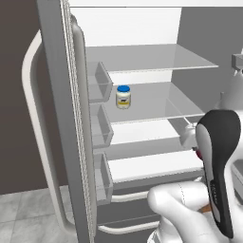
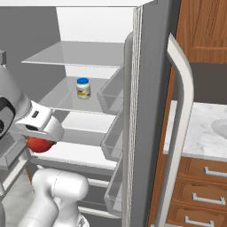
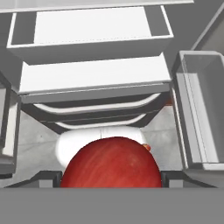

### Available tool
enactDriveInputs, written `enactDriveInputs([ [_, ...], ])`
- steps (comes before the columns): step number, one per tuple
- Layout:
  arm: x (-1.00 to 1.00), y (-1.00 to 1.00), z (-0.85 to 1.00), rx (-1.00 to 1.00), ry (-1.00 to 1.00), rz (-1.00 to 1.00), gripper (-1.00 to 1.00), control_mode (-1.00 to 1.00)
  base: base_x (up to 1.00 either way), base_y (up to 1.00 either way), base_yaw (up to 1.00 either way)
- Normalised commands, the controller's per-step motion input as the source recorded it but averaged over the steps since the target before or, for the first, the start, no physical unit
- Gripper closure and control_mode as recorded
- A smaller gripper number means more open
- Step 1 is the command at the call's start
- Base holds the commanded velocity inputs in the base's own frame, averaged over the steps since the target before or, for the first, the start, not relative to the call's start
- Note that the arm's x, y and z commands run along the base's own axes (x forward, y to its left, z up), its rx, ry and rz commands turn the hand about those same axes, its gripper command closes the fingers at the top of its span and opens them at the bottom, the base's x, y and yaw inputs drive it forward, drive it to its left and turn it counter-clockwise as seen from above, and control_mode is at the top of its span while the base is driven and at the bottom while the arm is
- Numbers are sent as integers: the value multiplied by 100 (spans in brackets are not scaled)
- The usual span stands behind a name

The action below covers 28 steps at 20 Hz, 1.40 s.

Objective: Pick onion from the fridge and place it on the plate on the counter.

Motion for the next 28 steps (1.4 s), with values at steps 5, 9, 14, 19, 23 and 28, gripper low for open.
enactDriveInputs([
  [5,-25,0,13,0,0,0,100,100,-10,0,0],
  [9,0,0,0,0,0,0,100,100,-66,0,-1],
  [14,0,0,0,0,0,0,100,100,-87,0,-7],
  [19,0,0,0,0,0,0,100,100,-64,10,-11],
  [23,0,0,0,0,0,0,100,100,-38,45,-21],
  [28,0,0,0,0,0,0,100,100,-24,69,-35],
])
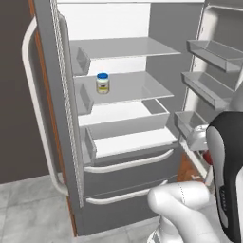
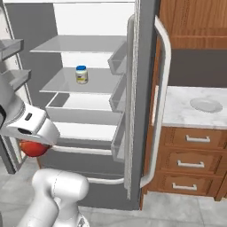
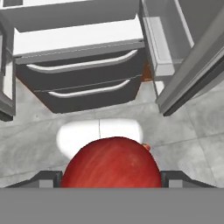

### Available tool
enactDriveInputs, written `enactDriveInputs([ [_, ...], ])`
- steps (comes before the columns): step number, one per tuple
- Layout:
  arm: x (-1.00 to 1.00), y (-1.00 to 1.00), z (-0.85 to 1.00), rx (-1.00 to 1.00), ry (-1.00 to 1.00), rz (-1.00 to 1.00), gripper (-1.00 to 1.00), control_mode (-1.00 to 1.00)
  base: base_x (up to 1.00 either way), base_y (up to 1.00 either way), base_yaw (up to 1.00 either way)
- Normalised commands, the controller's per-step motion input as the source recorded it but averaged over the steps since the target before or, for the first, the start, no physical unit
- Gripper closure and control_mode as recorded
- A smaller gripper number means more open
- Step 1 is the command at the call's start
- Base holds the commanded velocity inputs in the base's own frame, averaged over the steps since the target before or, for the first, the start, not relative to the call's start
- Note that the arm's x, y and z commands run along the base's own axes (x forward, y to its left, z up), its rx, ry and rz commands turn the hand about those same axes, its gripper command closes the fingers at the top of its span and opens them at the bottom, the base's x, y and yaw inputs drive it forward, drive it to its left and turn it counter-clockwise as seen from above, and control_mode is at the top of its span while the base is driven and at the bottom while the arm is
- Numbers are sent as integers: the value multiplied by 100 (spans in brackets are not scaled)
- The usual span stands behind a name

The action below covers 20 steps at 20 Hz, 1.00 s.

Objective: Pick onion from the fridge and place it on the plate on the counter.

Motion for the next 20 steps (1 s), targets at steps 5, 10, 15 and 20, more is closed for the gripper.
enactDriveInputs([
  [5,0,0,0,0,0,0,100,100,-8,79,-52],
  [10,0,0,0,0,0,0,100,100,-6,95,-57],
  [15,0,0,0,0,0,0,100,100,-32,91,-53],
  [20,0,0,0,0,0,0,100,100,-39,21,-63],
])
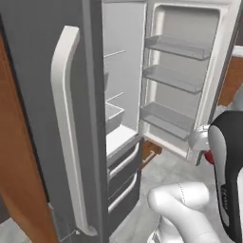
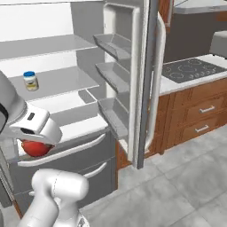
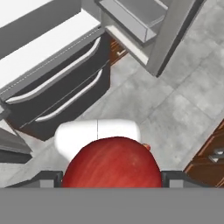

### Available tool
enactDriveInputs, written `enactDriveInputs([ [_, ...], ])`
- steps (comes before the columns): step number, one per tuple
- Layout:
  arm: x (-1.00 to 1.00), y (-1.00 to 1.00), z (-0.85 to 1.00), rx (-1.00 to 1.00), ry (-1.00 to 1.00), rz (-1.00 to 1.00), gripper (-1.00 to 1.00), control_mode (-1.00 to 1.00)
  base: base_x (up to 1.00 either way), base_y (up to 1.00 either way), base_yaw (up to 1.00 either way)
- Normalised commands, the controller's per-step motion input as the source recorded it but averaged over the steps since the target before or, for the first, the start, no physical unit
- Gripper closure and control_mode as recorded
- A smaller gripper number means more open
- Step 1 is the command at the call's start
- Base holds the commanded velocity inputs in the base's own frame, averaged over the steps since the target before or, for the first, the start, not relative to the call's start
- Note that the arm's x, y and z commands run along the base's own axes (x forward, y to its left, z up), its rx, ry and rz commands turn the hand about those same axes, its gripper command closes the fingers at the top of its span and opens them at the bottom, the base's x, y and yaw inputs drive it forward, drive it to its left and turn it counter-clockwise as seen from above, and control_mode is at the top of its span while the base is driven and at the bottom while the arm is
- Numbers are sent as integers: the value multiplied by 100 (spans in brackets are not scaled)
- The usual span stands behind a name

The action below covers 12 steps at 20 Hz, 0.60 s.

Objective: Pick onion from the fridge and place it on the plate on the counter.

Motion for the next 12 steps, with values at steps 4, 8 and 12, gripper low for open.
enactDriveInputs([
  [4,0,0,0,0,0,0,100,100,-41,-1,-74],
  [8,0,0,0,0,0,0,100,100,-40,-7,-79],
  [12,0,0,0,0,0,0,100,100,-37,-4,-79],
])
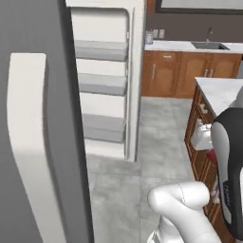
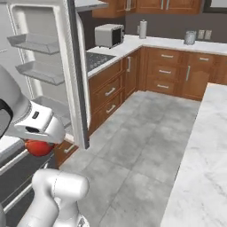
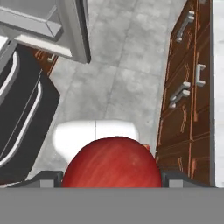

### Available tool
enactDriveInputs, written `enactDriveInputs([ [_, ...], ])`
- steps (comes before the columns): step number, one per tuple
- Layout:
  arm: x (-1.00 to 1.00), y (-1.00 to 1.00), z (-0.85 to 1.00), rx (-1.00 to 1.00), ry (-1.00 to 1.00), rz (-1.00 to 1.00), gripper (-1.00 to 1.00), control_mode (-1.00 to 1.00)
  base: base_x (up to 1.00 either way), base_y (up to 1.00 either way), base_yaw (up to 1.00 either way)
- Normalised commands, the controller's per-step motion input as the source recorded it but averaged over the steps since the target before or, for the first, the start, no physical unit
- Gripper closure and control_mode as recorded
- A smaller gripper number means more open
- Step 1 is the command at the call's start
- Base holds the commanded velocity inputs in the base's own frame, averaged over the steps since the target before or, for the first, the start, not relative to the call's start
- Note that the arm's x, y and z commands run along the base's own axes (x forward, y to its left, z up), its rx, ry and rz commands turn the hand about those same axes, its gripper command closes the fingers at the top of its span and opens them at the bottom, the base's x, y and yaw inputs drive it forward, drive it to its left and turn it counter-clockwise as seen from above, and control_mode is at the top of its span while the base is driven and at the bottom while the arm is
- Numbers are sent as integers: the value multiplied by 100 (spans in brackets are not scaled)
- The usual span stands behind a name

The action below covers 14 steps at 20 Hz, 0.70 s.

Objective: Pick onion from the fridge and place it on the plate on the counter.

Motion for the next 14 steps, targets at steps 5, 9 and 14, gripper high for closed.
enactDriveInputs([
  [5,0,0,0,0,0,0,100,100,-3,-30,-60],
  [9,0,0,0,0,0,0,100,100,11,-37,-43],
  [14,0,0,0,0,0,0,100,100,85,-32,-5],
])
